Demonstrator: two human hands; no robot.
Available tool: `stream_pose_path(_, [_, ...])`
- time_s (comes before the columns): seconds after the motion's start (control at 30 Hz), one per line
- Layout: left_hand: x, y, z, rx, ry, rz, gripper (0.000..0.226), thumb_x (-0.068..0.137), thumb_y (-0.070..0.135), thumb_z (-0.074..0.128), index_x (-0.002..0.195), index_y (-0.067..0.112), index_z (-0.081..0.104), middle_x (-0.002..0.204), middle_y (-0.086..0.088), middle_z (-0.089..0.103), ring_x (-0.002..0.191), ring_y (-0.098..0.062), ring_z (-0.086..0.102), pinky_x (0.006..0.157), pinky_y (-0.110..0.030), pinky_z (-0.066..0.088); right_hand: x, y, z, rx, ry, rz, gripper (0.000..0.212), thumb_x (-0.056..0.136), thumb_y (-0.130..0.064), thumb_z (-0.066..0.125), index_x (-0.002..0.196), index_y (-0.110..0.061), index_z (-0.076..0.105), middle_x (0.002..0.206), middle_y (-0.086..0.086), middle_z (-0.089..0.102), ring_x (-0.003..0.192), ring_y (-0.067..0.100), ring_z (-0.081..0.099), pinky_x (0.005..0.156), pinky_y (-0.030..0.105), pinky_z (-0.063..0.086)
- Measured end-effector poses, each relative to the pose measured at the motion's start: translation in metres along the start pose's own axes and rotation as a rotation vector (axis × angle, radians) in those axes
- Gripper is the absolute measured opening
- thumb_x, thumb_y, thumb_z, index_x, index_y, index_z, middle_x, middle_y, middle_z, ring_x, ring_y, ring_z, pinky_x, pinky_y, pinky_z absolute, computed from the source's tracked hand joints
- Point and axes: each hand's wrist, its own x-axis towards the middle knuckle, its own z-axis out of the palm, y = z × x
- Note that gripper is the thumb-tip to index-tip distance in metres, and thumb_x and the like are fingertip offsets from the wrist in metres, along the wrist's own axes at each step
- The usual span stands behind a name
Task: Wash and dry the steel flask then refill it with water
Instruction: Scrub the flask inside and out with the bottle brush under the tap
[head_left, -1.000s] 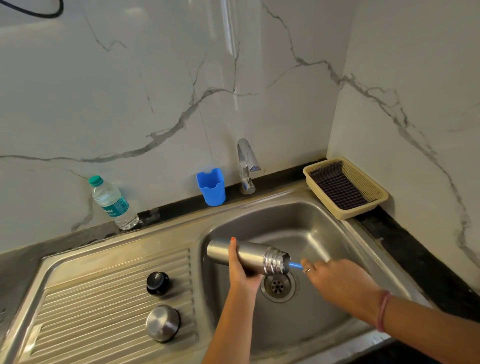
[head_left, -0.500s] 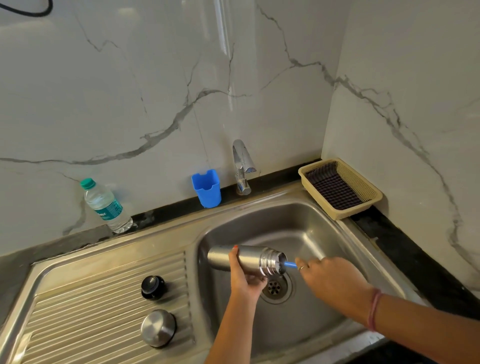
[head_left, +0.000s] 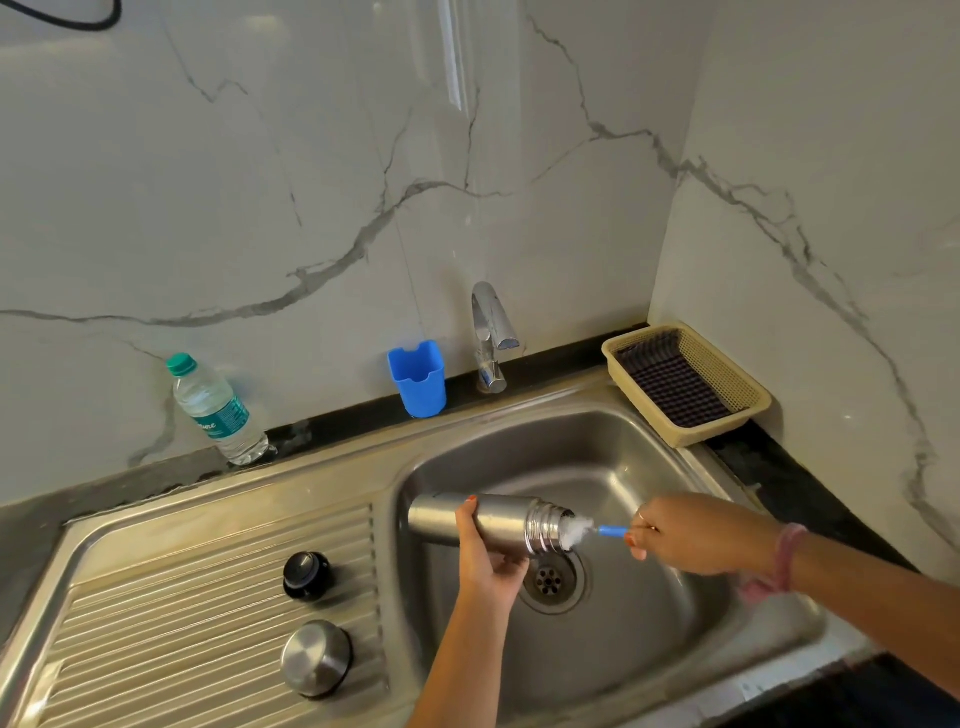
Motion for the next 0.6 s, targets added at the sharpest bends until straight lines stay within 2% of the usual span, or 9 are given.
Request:
stream_pose_path(0.07, [0.0,0.0,0.003,-0.008,0.028,-0.001,0.053,0.079,0.032,0.077,0.119,0.005,0.056,0.112,-0.016,0.066,0.105,-0.028,0.064,0.103,-0.038,0.049,-0.004,-0.008,0.007,-0.413,0.247,-0.051,0.031,0.104,-0.029,0.034,0.121,-0.018,0.056,0.096,0.002,0.064,0.082,0.021,0.063,0.06,0.029,0.036])
stream_pose_path(0.1, [0.0,-0.001,0.005,-0.018,0.031,-0.008,0.054,0.078,0.032,0.077,0.119,0.006,0.055,0.114,-0.016,0.066,0.107,-0.028,0.063,0.103,-0.038,0.048,-0.004,-0.013,0.013,-0.528,0.321,-0.095,0.033,0.104,-0.022,0.031,0.132,-0.016,0.048,0.106,0.004,0.065,0.09,0.024,0.065,0.058,0.031,0.035])
stream_pose_path(0.17, [0.0,-0.003,0.005,-0.025,0.025,-0.022,0.056,0.076,0.033,0.079,0.118,0.005,0.053,0.116,-0.019,0.065,0.109,-0.031,0.064,0.104,-0.041,0.048,0.0,-0.019,0.028,-0.63,0.349,-0.175,0.044,0.102,-0.009,0.029,0.145,-0.011,0.032,0.117,0.008,0.062,0.096,0.027,0.065,0.058,0.032,0.036])
stream_pose_path(0.2, [0.0,-0.004,0.005,-0.017,0.021,-0.025,0.056,0.076,0.032,0.08,0.118,0.005,0.053,0.117,-0.02,0.065,0.11,-0.032,0.064,0.104,-0.042,0.048,0.002,-0.02,0.032,-0.613,0.345,-0.178,0.045,0.101,-0.008,0.029,0.145,-0.011,0.032,0.117,0.009,0.061,0.096,0.028,0.065,0.06,0.033,0.036])
stream_pose_path(0.27, [0.0,-0.005,0.002,-0.002,0.02,-0.024,0.056,0.077,0.031,0.079,0.118,0.004,0.053,0.115,-0.02,0.065,0.108,-0.032,0.064,0.102,-0.043,0.049,0.007,-0.019,0.033,-0.482,0.312,-0.115,0.033,0.102,-0.017,0.032,0.132,-0.016,0.046,0.11,0.006,0.064,0.094,0.027,0.065,0.062,0.032,0.037])
stream_pose_path(0.37, [0.002,-0.002,-0.001,0.006,0.017,-0.025,0.051,0.079,0.032,0.076,0.116,0.004,0.055,0.109,-0.019,0.066,0.102,-0.031,0.063,0.1,-0.043,0.05,0.012,-0.013,0.023,-0.178,0.124,-0.043,0.033,0.101,-0.036,0.039,0.11,-0.015,0.063,0.093,0.005,0.065,0.082,0.023,0.062,0.063,0.032,0.041])
stream_pose_path(0.43, [0.004,0.0,-0.003,0.001,0.017,-0.027,0.05,0.078,0.033,0.077,0.115,0.004,0.057,0.109,-0.017,0.067,0.1,-0.03,0.064,0.1,-0.042,0.05,0.011,-0.01,0.008,-0.054,0.011,-0.024,0.035,0.1,-0.036,0.042,0.105,-0.012,0.068,0.087,0.005,0.063,0.076,0.019,0.055,0.059,0.027,0.037])
stream_pose_path(0.5, [0.006,0.003,-0.003,-0.007,0.041,-0.021,0.054,0.077,0.034,0.078,0.117,0.005,0.057,0.112,-0.017,0.066,0.102,-0.03,0.064,0.103,-0.042,0.049,0.006,-0.004,-0.007,-0.025,-0.037,-0.027,0.034,0.1,-0.033,0.044,0.104,-0.012,0.071,0.087,0.003,0.064,0.072,0.014,0.053,0.058,0.022,0.035])
stream_pose_path(0.6, [0.006,0.004,0.0,-0.018,0.063,-0.006,0.055,0.076,0.034,0.078,0.118,0.006,0.055,0.112,-0.017,0.066,0.1,-0.028,0.064,0.102,-0.04,0.049,0.001,-0.003,-0.018,-0.124,-0.024,-0.045,0.036,0.102,-0.034,0.041,0.106,-0.013,0.07,0.094,0.004,0.067,0.073,0.013,0.052,0.065,0.028,0.037])
